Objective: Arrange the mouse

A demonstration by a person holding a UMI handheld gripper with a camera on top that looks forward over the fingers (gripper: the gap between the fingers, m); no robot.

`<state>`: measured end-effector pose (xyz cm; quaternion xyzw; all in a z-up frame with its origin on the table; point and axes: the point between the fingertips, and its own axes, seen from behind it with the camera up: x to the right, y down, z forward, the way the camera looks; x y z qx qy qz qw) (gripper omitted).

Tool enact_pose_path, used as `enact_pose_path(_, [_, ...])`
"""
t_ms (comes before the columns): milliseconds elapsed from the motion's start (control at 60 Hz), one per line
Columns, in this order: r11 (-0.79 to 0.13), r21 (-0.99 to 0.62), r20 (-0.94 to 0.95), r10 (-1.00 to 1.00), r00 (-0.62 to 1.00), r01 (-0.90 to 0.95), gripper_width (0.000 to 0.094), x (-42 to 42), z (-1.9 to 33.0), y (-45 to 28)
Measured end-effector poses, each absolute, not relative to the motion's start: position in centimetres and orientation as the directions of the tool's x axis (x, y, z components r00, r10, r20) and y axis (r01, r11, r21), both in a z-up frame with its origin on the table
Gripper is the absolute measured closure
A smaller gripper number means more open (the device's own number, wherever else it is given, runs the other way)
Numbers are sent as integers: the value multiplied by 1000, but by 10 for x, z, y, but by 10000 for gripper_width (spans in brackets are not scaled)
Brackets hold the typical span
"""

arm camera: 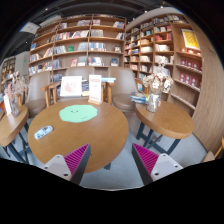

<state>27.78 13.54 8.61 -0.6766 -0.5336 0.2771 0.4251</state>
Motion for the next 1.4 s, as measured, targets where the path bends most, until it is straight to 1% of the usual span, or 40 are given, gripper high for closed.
enact_pose_path(133, [-47, -871, 76, 971, 227, 489, 78, 269, 84, 109])
enact_pose_path(433, [-8, -864, 35, 996, 77, 503, 79, 244, 77, -34])
enact_pose_path(550, [-40, -860, -25, 999, 37, 509, 79, 234, 66, -91])
enact_pose_path(733, [-9, -848, -16, 1000, -8, 530, 80, 219, 46, -155])
enact_pose_path(967, [-1, -828, -4, 1000, -5, 561, 80, 194, 17, -189])
enact_pose_path(1133, [3, -820, 10, 1000, 9, 572, 80, 161, -1, -193])
enact_pose_path(1250, [-15, -804, 3, 1000, 30, 594, 82, 140, -12, -194])
enact_pose_path(1300, [-30, -807, -10, 999, 37, 589, 81, 130, -10, -194])
enact_pose_path(1400, [-29, -800, -2, 999, 46, 599, 77, 110, -12, -191])
